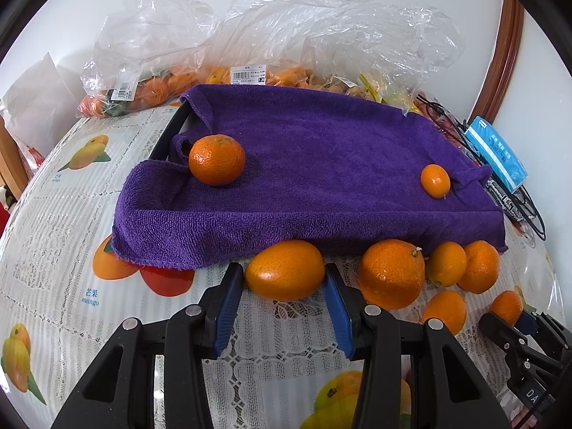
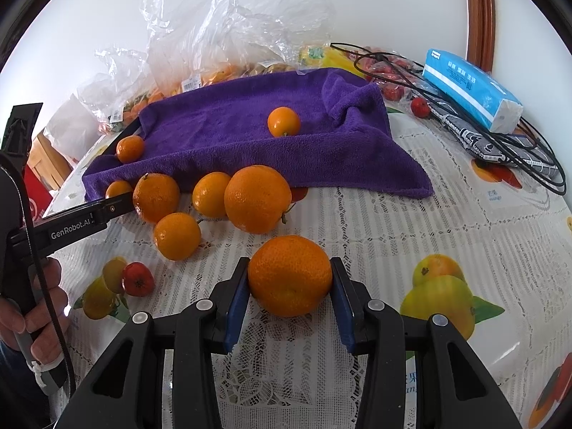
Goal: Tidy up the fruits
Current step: 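Close the left gripper on the oval orange while the right gripper holds its orange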
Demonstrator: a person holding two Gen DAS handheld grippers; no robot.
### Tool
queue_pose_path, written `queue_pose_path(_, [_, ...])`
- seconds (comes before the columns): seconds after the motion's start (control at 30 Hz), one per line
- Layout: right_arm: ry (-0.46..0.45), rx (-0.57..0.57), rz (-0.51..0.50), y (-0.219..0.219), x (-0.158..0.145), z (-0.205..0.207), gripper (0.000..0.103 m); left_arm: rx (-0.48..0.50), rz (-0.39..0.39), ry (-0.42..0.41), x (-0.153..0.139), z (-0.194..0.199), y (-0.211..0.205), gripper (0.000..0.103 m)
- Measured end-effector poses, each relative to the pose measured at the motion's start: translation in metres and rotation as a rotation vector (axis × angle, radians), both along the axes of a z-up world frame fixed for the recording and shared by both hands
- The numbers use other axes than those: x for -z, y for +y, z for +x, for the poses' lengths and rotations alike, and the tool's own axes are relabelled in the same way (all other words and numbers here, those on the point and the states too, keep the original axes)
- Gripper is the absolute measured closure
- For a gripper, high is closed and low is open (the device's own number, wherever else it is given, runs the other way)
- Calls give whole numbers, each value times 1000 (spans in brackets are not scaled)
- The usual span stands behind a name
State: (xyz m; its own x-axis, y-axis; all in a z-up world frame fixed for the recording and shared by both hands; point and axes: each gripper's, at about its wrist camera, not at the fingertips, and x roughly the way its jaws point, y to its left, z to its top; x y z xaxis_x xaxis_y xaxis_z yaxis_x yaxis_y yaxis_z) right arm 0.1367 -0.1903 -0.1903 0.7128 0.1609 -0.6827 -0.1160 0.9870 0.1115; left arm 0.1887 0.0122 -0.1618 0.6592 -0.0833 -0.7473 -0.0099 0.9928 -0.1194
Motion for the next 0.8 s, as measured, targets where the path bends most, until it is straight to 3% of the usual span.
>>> queue_pose_path(0.57, [-45, 49, 41, -8, -7, -10, 61, 28, -22, 7, -4, -22, 3, 60])
queue_pose_path(0.8, [-107, 29, 32, 2, -32, -23, 61, 14, -36, -18, -17, -43, 14, 60])
